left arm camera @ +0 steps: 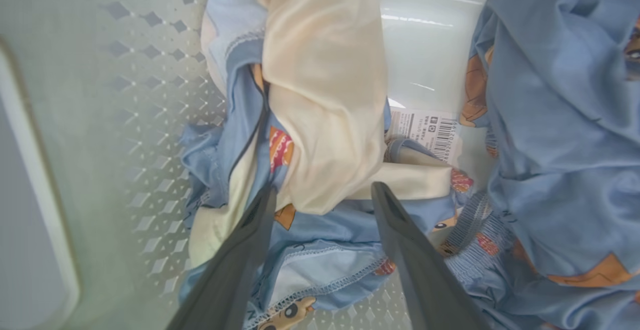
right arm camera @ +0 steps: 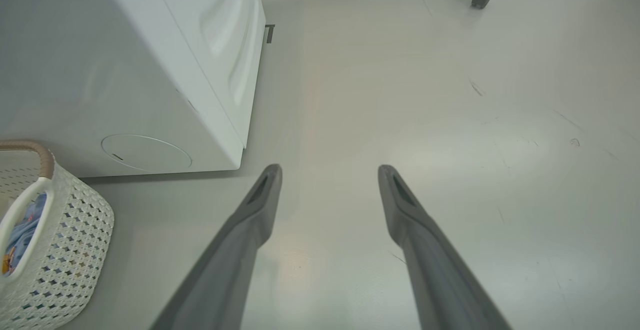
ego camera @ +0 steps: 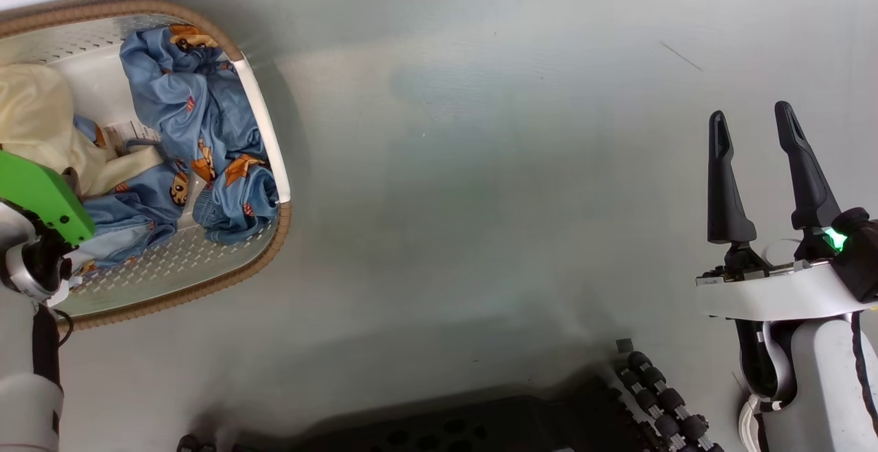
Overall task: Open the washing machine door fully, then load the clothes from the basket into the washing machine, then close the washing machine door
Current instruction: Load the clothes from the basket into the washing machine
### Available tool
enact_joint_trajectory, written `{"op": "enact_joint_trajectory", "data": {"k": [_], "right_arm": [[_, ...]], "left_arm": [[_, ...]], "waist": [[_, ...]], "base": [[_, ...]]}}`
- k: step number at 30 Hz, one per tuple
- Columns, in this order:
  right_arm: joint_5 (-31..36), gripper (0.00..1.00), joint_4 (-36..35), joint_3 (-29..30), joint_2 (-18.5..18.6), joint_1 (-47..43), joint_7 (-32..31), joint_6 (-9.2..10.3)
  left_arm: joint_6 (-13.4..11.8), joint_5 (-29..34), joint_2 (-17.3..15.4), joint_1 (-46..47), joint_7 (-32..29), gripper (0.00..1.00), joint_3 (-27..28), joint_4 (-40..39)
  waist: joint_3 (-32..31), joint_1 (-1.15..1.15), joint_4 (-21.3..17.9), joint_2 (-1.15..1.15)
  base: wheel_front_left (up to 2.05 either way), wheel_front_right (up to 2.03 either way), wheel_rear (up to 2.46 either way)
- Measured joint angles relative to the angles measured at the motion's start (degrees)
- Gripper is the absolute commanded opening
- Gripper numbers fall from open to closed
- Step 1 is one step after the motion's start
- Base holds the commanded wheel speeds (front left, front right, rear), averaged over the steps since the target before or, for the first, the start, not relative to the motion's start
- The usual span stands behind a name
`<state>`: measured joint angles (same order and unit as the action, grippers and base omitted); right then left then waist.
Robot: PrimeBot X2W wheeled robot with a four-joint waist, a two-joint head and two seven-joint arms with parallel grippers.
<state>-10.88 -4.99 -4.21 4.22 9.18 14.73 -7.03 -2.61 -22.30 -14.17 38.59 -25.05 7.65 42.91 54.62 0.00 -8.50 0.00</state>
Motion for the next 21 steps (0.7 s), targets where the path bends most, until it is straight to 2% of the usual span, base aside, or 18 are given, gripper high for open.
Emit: {"op": "enact_joint_trajectory", "data": {"k": [21], "right_arm": [[0.4,1.00,-1.3,0.8,0.2,-0.3,0.0,0.00]], "left_arm": [[0.0,0.0,0.1,3.0,2.4,1.00,-0.3,4.7]], "waist": [[2.2,0.00,0.5,0.00]], "base": [[0.00,0.00,0.00]]}}
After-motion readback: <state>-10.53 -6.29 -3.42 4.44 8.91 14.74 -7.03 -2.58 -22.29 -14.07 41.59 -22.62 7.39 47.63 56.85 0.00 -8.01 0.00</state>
